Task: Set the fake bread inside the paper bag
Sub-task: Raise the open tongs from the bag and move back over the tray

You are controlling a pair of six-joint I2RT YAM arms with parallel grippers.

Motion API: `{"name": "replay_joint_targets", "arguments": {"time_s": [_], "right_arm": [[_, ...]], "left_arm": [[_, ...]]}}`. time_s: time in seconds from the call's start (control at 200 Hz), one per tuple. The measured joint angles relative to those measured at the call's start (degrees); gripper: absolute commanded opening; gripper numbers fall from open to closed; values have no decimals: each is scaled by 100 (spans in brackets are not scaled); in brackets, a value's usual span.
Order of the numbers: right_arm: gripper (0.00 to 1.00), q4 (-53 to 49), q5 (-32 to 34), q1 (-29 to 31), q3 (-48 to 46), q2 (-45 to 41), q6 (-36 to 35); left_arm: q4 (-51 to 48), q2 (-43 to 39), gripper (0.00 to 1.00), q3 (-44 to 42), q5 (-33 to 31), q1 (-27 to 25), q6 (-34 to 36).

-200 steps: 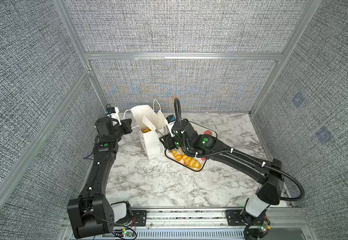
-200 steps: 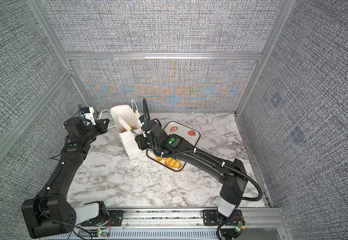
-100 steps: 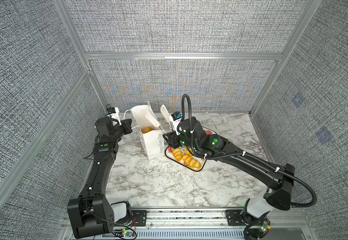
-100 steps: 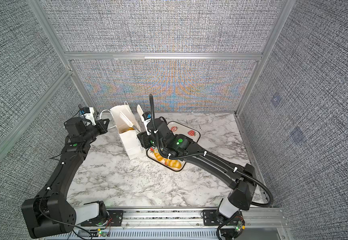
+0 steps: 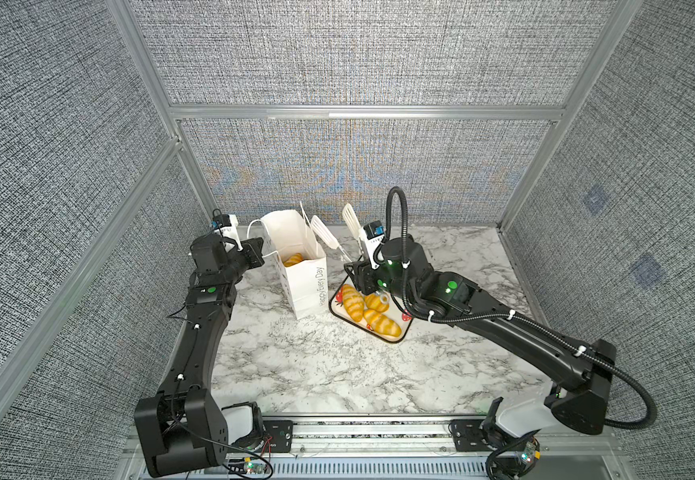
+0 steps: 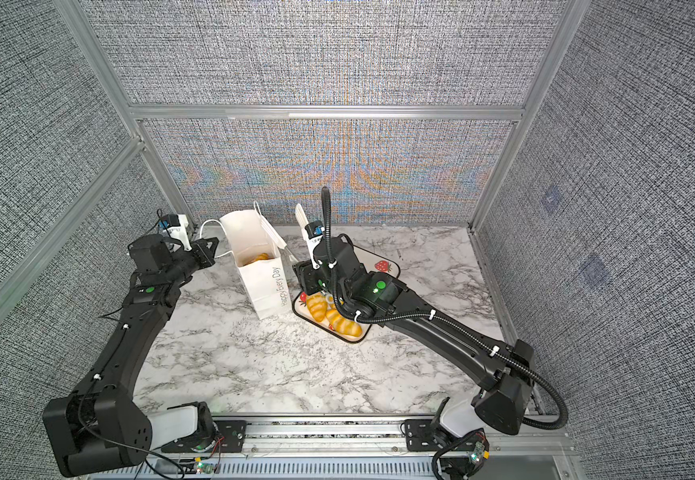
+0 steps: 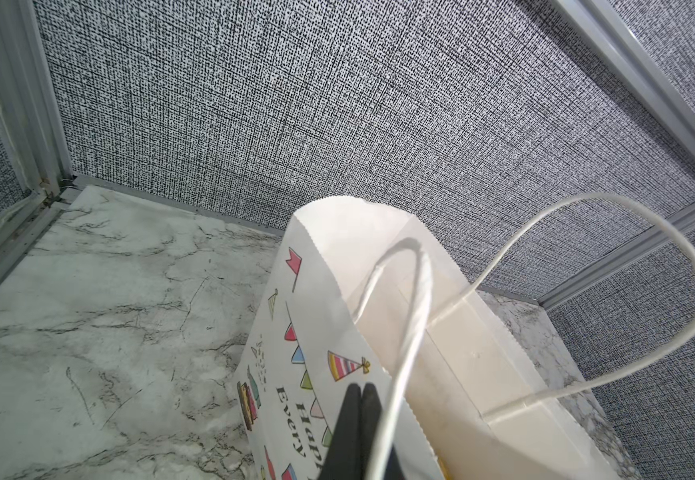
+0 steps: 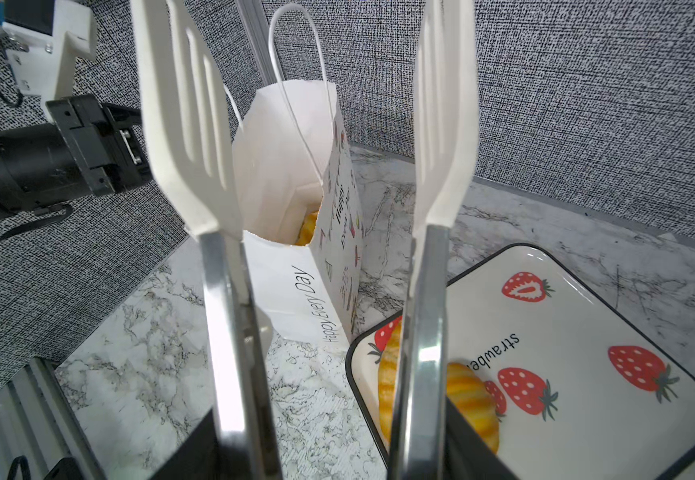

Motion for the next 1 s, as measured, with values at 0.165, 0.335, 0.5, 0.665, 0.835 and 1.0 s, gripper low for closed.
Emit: {"name": "replay_joint_targets", "arguments": {"time_s": [0.165,0.335,0.5,0.665,0.835,1.0], "right_arm": [[58,-22,35,-153,-302,-201,125],[58,-55,52,-264,-557,-358,216],[58,-146,55,-376,-815,-472,326],[59,-223,55,-476,-1145,-564,409],[58,-345,26,-605,-1473,-562,560],[58,-378,13,-686,-1690,-503,688]], "left_arm": [[0,0,0,0,0,0,0],[0,0,0,0,0,0,0],[0,0,0,0,0,0,-17],[0,0,0,0,2,0,-26],[0,0,0,0,2,0,-63],[0,0,0,0,2,0,-63]]}}
